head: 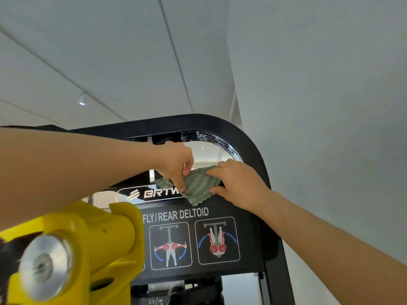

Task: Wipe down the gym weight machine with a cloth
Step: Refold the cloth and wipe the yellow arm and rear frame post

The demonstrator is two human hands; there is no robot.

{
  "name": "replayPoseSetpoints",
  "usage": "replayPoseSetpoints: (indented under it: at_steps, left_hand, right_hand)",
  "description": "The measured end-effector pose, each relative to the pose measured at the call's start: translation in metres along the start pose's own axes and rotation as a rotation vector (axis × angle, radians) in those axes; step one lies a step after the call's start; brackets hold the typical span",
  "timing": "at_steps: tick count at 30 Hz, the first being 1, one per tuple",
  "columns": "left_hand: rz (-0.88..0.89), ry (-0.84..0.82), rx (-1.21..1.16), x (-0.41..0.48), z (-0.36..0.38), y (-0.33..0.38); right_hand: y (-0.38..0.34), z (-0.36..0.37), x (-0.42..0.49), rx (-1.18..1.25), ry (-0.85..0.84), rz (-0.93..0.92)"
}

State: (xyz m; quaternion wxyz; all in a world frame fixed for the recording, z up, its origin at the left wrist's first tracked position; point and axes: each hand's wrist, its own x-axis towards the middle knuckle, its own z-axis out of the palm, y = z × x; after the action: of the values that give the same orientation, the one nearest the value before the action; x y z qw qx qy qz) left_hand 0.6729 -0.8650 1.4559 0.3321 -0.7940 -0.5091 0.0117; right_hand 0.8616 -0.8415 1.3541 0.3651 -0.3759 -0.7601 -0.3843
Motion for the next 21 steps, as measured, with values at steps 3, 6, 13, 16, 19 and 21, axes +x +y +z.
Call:
replayPoseSetpoints:
  at_steps: [3, 6, 13, 16, 19, 21]
  left_hand:
    - [-0.031, -0.034, 0.025, -0.012, 0.008, -0.018]
    - [-0.058, -0.057, 0.046, -0.024, 0.016, -0.036]
    - [-0.070, -0.060, 0.063, -0.033, 0.023, -0.046]
    - [-0.035, -0.037, 0.034, -0.025, 0.017, -0.035]
    - [-0.007, 0.016, -0.054, -0.015, 0.009, -0.018]
    - [0.017, 0.040, -0.099, -0.007, 0.004, -0.006]
  right_hand:
    - [-0.022, 0.006, 0.017, 0.062, -0.025, -0.012]
    - [-0.040, 0.013, 0.029, 0.076, -0.037, -0.051]
    - [-0.052, 0.019, 0.034, 0.146, -0.016, -0.059]
    - [-0.041, 0.012, 0.028, 0.056, 0.006, -0.067]
    - [-0.016, 0.008, 0.012, 0.014, 0.053, -0.060]
    - [0.004, 0.010, -0.003, -0.041, 0.118, -0.110]
